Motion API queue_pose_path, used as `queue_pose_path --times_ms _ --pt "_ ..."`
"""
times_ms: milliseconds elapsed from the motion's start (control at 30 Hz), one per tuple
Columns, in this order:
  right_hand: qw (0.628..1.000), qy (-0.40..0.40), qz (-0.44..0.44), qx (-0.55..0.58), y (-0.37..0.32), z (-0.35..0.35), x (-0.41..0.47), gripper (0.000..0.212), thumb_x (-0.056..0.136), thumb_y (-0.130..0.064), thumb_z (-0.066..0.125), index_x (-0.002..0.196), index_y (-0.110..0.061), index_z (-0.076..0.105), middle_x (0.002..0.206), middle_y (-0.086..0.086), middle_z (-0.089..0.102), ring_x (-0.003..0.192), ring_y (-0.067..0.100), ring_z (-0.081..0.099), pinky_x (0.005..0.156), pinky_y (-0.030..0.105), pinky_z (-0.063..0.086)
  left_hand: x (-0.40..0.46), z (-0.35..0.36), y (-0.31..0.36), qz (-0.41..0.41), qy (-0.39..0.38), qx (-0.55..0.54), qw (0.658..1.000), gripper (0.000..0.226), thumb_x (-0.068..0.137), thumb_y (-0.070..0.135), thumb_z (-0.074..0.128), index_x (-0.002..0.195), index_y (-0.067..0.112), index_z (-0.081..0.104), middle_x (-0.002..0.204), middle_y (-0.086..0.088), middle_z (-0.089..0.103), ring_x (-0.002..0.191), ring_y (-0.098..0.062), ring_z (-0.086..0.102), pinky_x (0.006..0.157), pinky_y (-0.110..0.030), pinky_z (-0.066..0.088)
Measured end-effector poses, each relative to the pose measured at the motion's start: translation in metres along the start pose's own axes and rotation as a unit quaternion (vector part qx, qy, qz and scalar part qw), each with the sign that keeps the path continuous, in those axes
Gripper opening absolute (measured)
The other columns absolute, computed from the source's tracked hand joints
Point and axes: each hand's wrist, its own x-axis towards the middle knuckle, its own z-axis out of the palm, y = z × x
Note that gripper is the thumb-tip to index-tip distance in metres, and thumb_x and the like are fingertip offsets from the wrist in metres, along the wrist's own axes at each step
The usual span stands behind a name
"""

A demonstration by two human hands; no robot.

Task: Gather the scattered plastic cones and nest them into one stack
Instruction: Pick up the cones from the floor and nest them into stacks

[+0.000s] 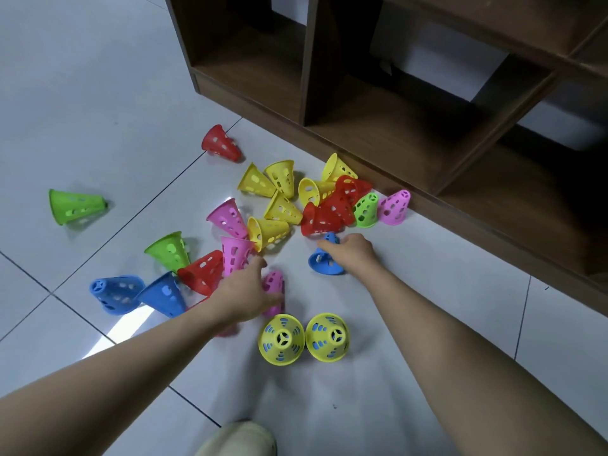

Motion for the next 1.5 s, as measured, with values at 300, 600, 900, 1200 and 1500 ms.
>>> queue_pose_path --times_ms 300,600,900,1200,1500 --pt "0.993 0.028 -0.046 0.101 0.03 -0.024 -0.037 0.019 0.081 -0.033 0.071 0.083 -0.016 0.064 0.086 0.001 0.071 0.086 0.024 0.069 0.064 0.029 0.048 -0.027 -0.02 0.007 0.055 0.108 -0.15 0.981 0.039 0.084 0.044 0.071 0.113 0.02 0.059 0.093 0.004 0.068 0.083 -0.017 0.065 0.072 -0.035 0.054" --pt "0.951 0.024 -0.239 0.196 0.058 -0.067 -0.136 0.036 0.071 -0.042 0.07 0.104 -0.029 0.064 0.102 -0.005 0.072 0.098 0.019 0.07 0.084 0.038 0.059 -0.105 -0.022 0.024 0.197 0.096 -0.259 0.941 0.041 0.081 0.048 0.067 0.119 0.041 0.056 0.108 0.02 0.066 0.098 -0.01 0.066 0.081 -0.027 0.057" --pt "0.923 0.023 -0.369 0.108 0.07 -0.055 -0.185 0.039 0.077 -0.019 0.076 0.113 -0.02 0.061 0.106 -0.009 0.063 0.1 0.019 0.063 0.085 0.025 0.052 -0.115 0.007 0.005 0.273 0.073 -0.113 0.953 0.048 0.076 0.031 0.069 0.122 0.029 0.058 0.116 0.022 0.06 0.108 -0.001 0.058 0.091 -0.023 0.047" --pt "0.921 -0.024 -0.388 0.018 0.072 -0.033 -0.176 0.029 0.082 -0.017 0.075 0.107 -0.023 0.063 0.107 -0.013 0.062 0.102 0.013 0.061 0.087 0.024 0.049 -0.102 -0.007 -0.02 0.246 0.128 -0.054 0.959 0.062 0.067 0.028 0.046 0.126 0.017 0.06 0.122 0.006 0.059 0.115 -0.01 0.052 0.098 -0.028 0.042" --pt "0.936 -0.011 -0.345 0.065 0.061 -0.038 -0.16 0.01 0.085 -0.016 0.071 0.093 -0.022 0.068 0.093 -0.011 0.066 0.092 0.013 0.065 0.078 0.027 0.051 -0.073 -0.004 -0.062 0.038 0.15 0.119 0.981 0.029 0.086 0.043 0.059 0.086 0.014 0.054 0.082 -0.005 0.053 0.074 -0.029 0.057 0.066 -0.041 0.05"
